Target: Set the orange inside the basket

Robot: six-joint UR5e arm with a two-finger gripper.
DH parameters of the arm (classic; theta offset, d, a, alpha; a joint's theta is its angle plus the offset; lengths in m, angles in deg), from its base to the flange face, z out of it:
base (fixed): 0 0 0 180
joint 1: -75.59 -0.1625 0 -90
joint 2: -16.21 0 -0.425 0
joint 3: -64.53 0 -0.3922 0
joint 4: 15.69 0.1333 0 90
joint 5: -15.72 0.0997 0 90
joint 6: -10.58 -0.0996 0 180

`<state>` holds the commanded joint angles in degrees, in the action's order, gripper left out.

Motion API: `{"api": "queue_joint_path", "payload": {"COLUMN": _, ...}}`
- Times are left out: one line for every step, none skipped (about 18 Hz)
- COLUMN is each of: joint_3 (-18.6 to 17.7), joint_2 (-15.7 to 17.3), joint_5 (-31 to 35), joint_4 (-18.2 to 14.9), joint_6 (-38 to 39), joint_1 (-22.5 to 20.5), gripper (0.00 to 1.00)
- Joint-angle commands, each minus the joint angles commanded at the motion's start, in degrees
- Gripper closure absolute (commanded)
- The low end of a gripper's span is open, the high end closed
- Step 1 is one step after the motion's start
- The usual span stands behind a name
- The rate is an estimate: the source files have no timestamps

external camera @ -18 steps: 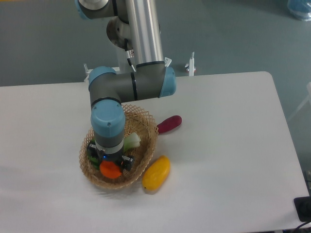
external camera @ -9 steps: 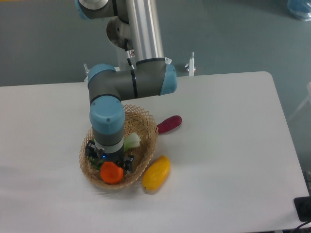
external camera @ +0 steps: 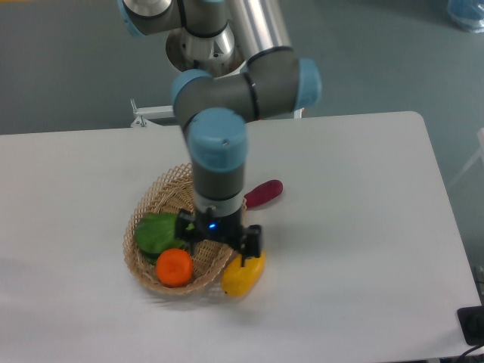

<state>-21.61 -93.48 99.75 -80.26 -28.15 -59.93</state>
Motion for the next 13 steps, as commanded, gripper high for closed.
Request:
{"api": "queue_joint_path", "payload": {"joint_3": 0.88, "joint_2": 0.18, "joint_5": 0.18, "joint_4": -2.2, "joint_6": -2.29, "joint_1": -1.05, "gripper": 0.0}}
{"api": "queue_joint_path", "payload": {"joint_3": 1.5, "joint_2": 0.61, "joint_5": 0.26, "joint_4": -3.88, "joint_6": -4.4, "joint_1": -2.37, "gripper": 0.0}}
{"api": "queue_joint_path", "payload": {"joint_3": 1.85, "joint_2": 1.14, "joint_5": 0.27, "joint_4": -4.94, "joint_6": -8.25, "joint_1": -4.47, "gripper": 0.0}}
{"api": "queue_joint_path", "payload": {"joint_3": 1.77, "joint_2": 1.75, "joint_5": 0.27, "joint_4": -5.12, "joint_6": -12.72, "joint_1": -6.32, "gripper": 0.0}}
{"api": "queue_joint_path", "payload": {"joint_3": 1.33, "joint_2": 2.72, "joint_5": 0.27, "joint_4": -5.38, "joint_6": -18.34, "joint_1": -8.86, "gripper": 0.0}}
{"api": "queue_joint_path", "payload": {"joint_3": 1.24, "joint_2": 2.81, "joint_5": 0.27, "joint_4": -5.39, "joint_6": -20.65, "joint_1": -9.84, "gripper": 0.0}}
{"api": "queue_joint_path", "payload": {"joint_3": 1.33, "joint_2": 2.81, "joint_5": 0.35, "joint_4": -5.39, "joint_6": -22.24, "joint_1": -10.55, "gripper": 0.0}}
{"api": "queue_joint_path", "payload": {"joint_3": 1.76, "joint_2": 2.55, "joint_5": 0.35, "joint_4": -5.3, "joint_6": -23.13, "joint_1": -10.99, "gripper": 0.0}}
{"api": "queue_joint_path", "payload": {"joint_3": 2.38, "joint_2": 2.03, "joint_5": 0.35, "joint_4": -4.95, "joint_6": -24.18, "joint_1": -11.34, "gripper": 0.0}}
{"api": "queue_joint_path", "payload": {"joint_3": 2.82, "joint_2": 1.94, "joint_5": 0.44, "joint_4": -5.12, "joint_6": -24.72, "joint_1": -11.52, "gripper": 0.0}}
{"api": "queue_joint_path", "payload": {"joint_3": 2.82, "joint_2": 2.02, "joint_5": 0.35, "joint_4": -5.21, "joint_6": -24.81, "joint_1": -11.78, "gripper": 0.0}}
{"api": "queue_joint_path", "payload": {"joint_3": 2.56, "joint_2": 2.11, "joint_5": 0.35, "joint_4": -5.12, "joint_6": -24.81, "joint_1": -11.96, "gripper": 0.0}}
{"api": "queue_joint_path", "payload": {"joint_3": 2.56, "joint_2": 2.02, "joint_5": 0.44, "joint_4": -4.95, "joint_6": -24.81, "joint_1": -12.05, "gripper": 0.0}}
